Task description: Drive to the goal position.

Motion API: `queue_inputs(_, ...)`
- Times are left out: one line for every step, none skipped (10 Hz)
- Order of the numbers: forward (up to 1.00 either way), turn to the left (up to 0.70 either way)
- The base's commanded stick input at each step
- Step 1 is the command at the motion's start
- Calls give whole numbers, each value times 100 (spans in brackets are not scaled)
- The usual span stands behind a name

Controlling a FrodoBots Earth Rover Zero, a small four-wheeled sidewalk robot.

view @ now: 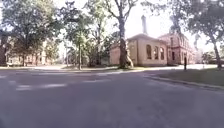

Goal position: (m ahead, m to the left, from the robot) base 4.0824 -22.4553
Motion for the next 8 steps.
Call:
queue_inputs(60, -15)
queue_inputs(60, -15)
queue_inputs(60, -15)
queue_inputs(60, -15)
queue_inputs(60, -15)
queue_inputs(60, -15)
queue_inputs(60, -15)
queue_inputs(60, -15)
